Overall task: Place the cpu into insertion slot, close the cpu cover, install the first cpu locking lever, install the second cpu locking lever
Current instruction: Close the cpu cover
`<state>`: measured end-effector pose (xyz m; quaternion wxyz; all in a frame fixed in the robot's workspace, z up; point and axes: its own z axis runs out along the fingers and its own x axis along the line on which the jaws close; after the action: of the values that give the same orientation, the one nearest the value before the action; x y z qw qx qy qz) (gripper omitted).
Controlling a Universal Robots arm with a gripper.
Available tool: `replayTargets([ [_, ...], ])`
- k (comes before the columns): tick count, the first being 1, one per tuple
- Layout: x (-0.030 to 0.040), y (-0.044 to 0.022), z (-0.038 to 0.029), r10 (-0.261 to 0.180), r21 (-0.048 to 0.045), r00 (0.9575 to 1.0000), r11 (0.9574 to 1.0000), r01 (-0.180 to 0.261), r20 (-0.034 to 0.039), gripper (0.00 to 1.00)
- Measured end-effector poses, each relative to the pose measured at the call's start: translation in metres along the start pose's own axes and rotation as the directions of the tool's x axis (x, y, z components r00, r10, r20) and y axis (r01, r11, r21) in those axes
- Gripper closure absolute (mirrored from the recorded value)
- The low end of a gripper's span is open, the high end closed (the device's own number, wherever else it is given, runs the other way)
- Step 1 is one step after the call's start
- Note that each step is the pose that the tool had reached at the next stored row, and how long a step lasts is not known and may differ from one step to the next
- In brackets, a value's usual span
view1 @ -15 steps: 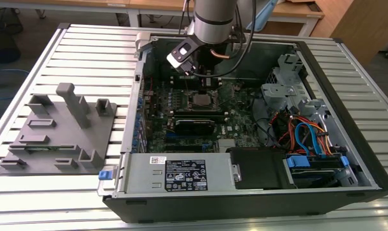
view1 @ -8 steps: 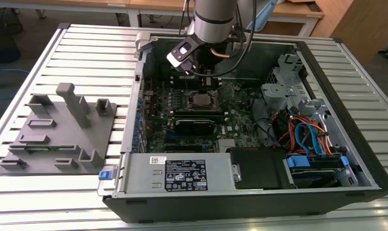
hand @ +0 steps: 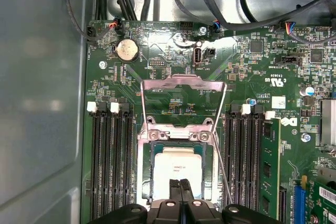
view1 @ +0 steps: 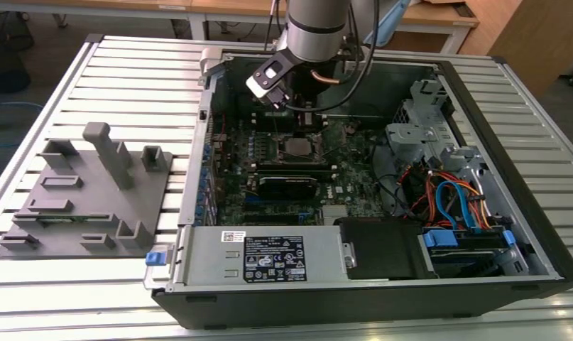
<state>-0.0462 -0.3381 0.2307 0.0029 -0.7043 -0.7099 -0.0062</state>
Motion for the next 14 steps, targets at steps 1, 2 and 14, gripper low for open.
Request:
replayTargets([
  [1, 0.0, 0.0, -0.0004, 0.0, 0.0, 1.0, 1.0, 0.0, 0.0, 0.9],
  [2, 0.0, 0.0, -0.0006, 0.0, 0.0, 1.0, 1.0, 0.0, 0.0, 0.9],
  [14, 0.0, 0.0017, -0.0021, 0.0, 0.0001, 1.0, 1.0, 0.0, 0.0002, 0.9],
])
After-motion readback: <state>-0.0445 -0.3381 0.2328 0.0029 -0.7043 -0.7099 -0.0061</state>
